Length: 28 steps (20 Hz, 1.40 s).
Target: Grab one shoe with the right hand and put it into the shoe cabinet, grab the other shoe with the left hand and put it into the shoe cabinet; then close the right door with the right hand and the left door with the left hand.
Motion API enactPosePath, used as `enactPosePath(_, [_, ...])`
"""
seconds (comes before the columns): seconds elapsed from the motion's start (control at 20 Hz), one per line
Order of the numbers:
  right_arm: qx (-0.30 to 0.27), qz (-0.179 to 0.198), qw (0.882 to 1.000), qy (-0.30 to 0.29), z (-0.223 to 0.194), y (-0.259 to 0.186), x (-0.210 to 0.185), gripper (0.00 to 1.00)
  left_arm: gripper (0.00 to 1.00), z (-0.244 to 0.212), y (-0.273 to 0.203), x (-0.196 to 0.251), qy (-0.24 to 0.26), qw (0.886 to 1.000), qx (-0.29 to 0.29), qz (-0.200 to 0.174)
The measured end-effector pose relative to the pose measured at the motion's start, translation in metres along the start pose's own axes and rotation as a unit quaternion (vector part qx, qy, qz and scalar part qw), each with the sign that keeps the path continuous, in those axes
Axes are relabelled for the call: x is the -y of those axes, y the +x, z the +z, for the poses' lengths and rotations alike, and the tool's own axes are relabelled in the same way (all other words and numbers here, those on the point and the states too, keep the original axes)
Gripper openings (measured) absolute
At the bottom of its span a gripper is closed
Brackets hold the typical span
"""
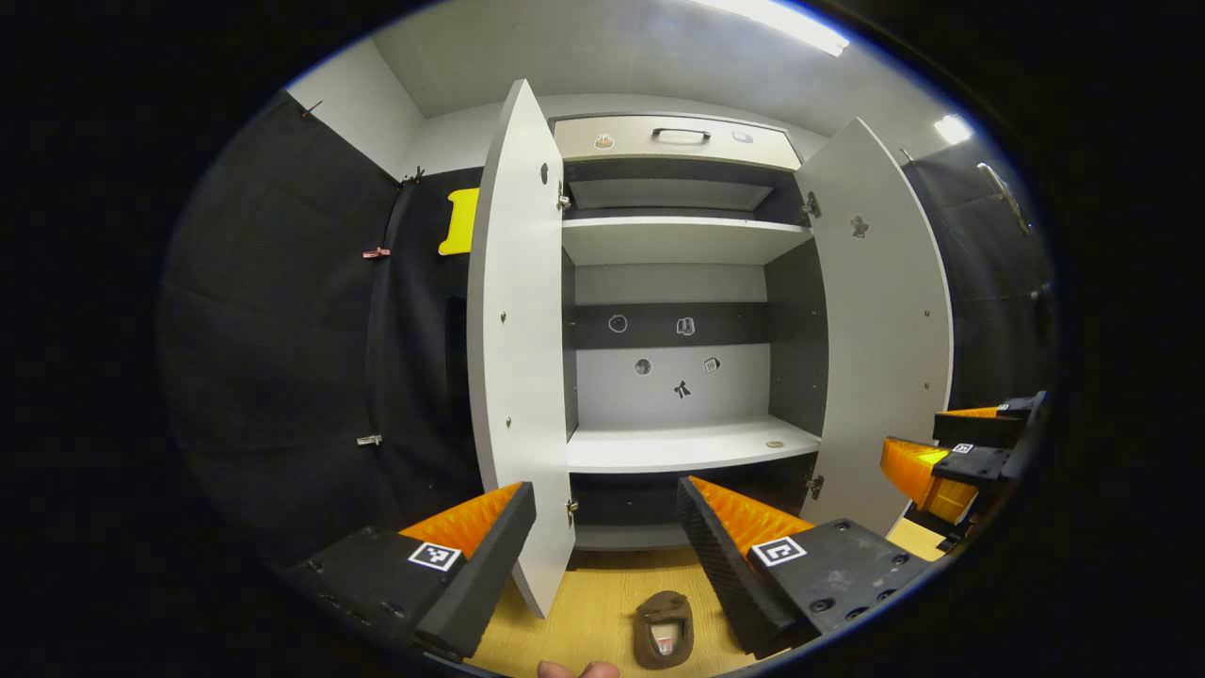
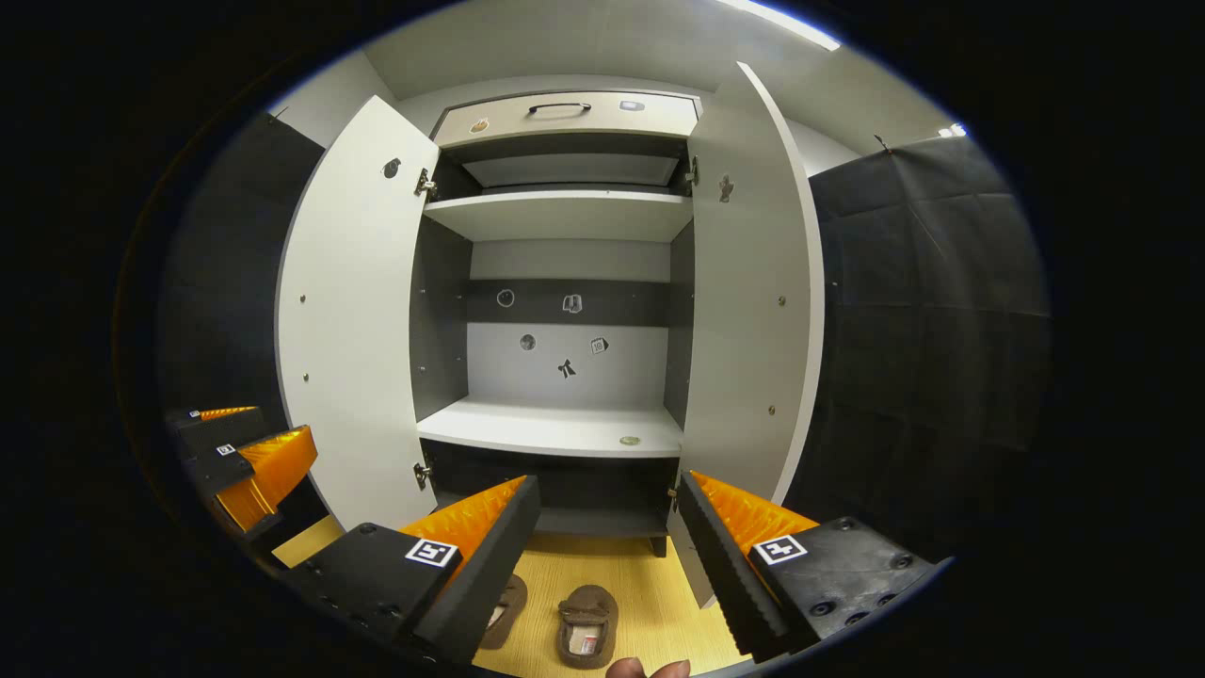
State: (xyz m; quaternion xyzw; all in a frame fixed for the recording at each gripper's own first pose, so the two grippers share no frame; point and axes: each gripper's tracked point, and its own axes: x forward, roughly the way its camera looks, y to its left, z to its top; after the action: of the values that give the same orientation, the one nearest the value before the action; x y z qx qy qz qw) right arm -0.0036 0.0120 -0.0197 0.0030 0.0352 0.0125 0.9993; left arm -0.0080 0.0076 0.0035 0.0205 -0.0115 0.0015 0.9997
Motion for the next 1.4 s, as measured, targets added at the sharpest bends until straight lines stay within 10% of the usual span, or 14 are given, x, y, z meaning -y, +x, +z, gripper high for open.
enactPosePath(0.45, [-0.155,0.039,0.987,0.014,-0.117,0.009,-0.022,0.99,0.96,-0.012,-0.006,-0.012,0.013,1.000,-0.007,0.009])
enactPosePath(1.4, [-0.389,0.057,0.918,0.056,-0.376,0.054,-0.056,0.94,0.96,-0.065,0.000,-0.032,0.034,0.998,-0.057,0.011])
